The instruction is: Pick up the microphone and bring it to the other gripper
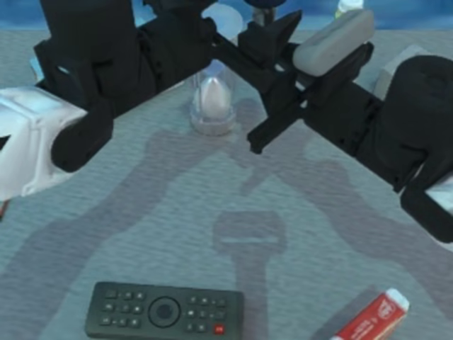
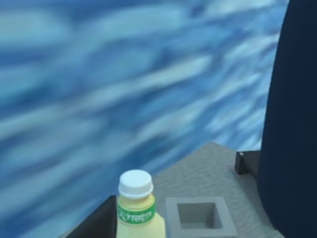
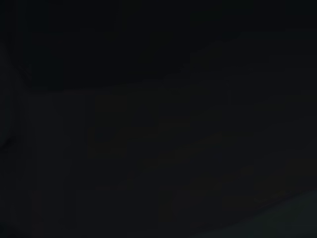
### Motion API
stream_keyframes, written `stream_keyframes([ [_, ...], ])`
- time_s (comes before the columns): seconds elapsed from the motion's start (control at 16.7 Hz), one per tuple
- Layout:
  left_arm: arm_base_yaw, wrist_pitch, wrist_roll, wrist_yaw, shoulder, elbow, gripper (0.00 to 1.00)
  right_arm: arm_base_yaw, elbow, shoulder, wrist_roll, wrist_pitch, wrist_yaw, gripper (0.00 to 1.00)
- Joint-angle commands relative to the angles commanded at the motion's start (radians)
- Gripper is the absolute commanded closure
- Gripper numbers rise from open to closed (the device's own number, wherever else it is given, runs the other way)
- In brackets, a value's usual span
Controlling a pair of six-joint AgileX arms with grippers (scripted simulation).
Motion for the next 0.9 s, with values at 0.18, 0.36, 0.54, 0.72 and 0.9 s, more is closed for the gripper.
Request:
stream_keyframes([
  [0.18, 0.0, 0.0, 0.0, 0.0, 0.0, 0.0, 0.15, 0.0, 0.0, 0.0, 0.0, 0.0, 0.0, 1.0],
  [0.36, 0.0, 0.0, 0.0, 0.0, 0.0, 0.0, 0.38, 0.0, 0.0, 0.0, 0.0, 0.0, 0.0, 1.0],
  [0.54, 0.0, 0.0, 0.0, 0.0, 0.0, 0.0, 0.6, 0.0, 0.0, 0.0, 0.0, 0.0, 0.0, 1.0],
  [0.72, 0.0, 0.0, 0.0, 0.0, 0.0, 0.0, 0.83, 0.0, 0.0, 0.0, 0.0, 0.0, 0.0, 1.0],
  [0.9, 0.0, 0.0, 0.0, 0.0, 0.0, 0.0, 1.0, 0.0, 0.0, 0.0, 0.0, 0.0, 0.0, 1.0],
])
